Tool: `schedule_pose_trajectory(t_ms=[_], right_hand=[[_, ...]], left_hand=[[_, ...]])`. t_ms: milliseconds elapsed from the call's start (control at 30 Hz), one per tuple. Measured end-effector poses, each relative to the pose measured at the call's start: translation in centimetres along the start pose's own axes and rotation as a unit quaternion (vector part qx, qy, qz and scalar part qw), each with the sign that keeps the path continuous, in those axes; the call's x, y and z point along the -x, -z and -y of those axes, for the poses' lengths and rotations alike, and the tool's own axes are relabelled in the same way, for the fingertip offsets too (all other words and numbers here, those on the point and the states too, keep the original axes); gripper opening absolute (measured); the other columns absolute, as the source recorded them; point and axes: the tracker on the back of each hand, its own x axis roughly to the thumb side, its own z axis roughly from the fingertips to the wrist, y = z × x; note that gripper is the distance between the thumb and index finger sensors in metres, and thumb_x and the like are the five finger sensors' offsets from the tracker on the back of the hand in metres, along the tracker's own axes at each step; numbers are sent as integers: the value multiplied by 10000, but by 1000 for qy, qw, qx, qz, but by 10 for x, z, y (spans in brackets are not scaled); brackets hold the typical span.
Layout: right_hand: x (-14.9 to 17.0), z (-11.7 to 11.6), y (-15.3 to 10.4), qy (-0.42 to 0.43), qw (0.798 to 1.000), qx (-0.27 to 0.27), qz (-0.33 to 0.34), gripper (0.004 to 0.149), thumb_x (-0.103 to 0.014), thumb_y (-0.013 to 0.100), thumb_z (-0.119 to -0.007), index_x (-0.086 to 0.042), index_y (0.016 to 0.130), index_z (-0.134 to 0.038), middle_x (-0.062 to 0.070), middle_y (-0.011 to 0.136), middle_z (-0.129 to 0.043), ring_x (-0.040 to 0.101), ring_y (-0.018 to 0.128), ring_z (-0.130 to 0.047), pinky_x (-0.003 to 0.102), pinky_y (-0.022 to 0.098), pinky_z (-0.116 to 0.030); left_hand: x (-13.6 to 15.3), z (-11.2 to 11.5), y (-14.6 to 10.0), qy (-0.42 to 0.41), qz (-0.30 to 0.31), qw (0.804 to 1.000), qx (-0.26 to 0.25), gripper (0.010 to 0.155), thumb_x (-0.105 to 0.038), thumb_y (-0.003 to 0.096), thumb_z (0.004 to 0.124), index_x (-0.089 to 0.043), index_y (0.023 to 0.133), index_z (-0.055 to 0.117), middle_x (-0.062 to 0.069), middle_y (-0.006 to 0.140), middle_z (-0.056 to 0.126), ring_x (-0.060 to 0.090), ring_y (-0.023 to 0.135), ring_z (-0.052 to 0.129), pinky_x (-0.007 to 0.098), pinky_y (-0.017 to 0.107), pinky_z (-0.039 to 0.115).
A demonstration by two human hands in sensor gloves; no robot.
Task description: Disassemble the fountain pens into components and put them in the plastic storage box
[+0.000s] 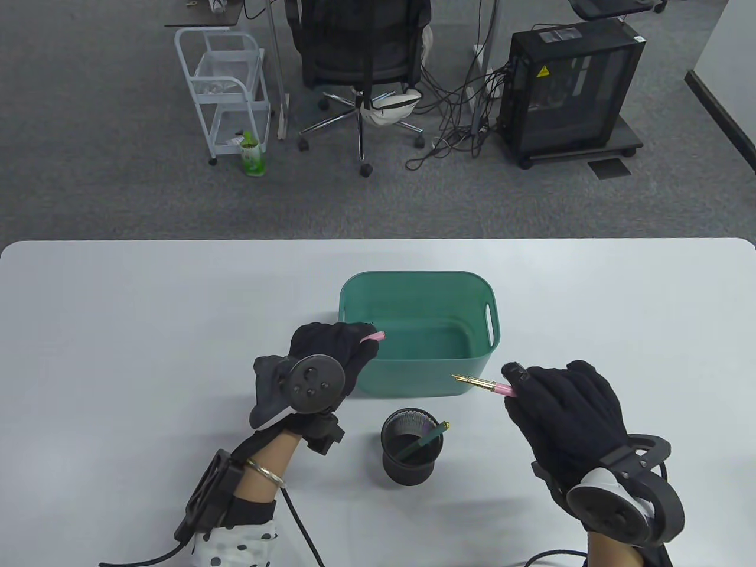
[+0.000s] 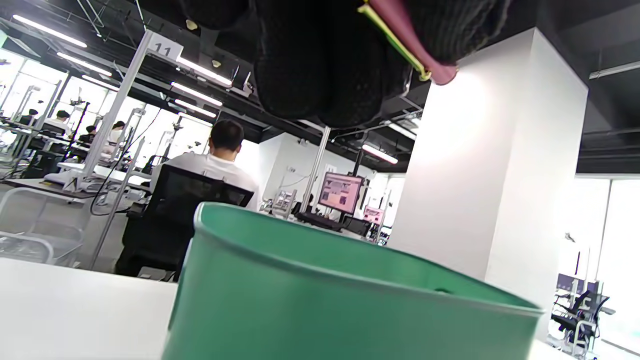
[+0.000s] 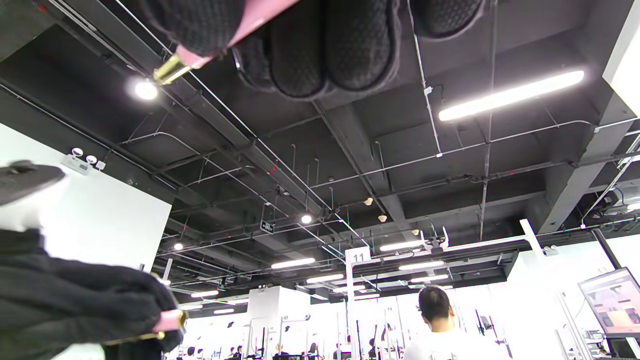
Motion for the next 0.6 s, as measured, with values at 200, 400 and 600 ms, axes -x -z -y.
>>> schedule_pose_trajectory(t_ms=[200, 400, 600], right_hand=[[2, 3, 0, 5, 1000, 7, -3, 442, -475, 550, -718, -311, 938, -853, -43, 844, -874, 131, 756, -863, 479, 755, -617], [3, 5, 0, 9, 1000, 11, -5, 444, -475, 551, -718, -311, 941, -850, -42, 845, -874, 133, 756, -863, 480, 755, -616], [5, 6, 0, 11, 1000, 12, -8, 445, -475, 551, -718, -309, 942, -851, -43, 845, -874, 132, 755, -863, 479, 755, -617]], left_hand=[[1, 20, 25, 6, -23, 999, 37, 465, -437, 672, 671, -139, 990, 834, 33, 876, 954, 236, 800, 913, 517, 789, 568], [4, 39, 41, 10, -47, 997, 64, 464, -438, 673, 670, -142, 993, 829, 29, 884, 950, 235, 810, 909, 519, 795, 561], [5, 53, 50, 16, -56, 995, 85, 462, -440, 673, 670, -151, 999, 823, 26, 896, 945, 233, 824, 905, 526, 810, 545]])
